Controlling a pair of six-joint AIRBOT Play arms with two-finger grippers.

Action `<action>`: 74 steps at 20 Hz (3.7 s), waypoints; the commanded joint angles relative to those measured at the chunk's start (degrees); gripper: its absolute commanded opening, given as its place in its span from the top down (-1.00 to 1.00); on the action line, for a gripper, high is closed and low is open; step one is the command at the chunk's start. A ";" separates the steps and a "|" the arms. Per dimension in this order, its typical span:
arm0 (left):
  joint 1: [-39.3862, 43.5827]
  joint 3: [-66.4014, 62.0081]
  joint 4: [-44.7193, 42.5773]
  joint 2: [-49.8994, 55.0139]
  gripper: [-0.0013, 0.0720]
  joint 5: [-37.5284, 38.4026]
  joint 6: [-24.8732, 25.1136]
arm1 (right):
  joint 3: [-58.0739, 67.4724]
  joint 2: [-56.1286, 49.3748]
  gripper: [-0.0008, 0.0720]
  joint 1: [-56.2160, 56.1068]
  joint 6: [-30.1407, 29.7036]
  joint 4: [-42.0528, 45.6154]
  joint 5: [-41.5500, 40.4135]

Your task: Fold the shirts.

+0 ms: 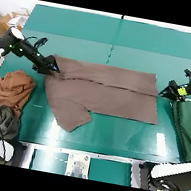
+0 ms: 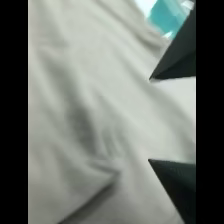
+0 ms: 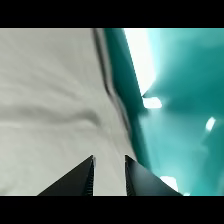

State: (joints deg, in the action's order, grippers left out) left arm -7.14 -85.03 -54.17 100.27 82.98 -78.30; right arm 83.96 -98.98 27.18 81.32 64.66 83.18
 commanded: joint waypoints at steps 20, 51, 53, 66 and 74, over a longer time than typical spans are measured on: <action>14.29 64.92 14.08 -38.47 -0.44 -35.95 -0.83 | -63.25 38.95 0.08 -0.55 6.93 -18.49 -38.93; 14.47 14.60 -13.07 -26.01 0.90 -16.55 -7.23 | -22.47 23.74 0.94 -8.09 9.97 -9.57 -24.44; 14.47 8.04 -13.49 -18.78 0.90 -18.40 -7.15 | -16.87 16.20 0.94 -8.96 9.97 -10.78 -25.81; 9.42 -17.40 -16.46 2.47 -0.71 -21.40 -8.70 | 15.78 -10.08 -0.31 -2.56 -3.19 -14.60 -12.79; 6.69 -18.95 -14.38 2.49 0.90 -7.04 -8.70 | 13.86 -17.03 -0.43 2.32 -11.98 -10.64 0.07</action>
State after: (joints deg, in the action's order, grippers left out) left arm 0.14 -103.42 -70.04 102.72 71.53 -86.98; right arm 97.91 -113.45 29.08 72.99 53.56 79.13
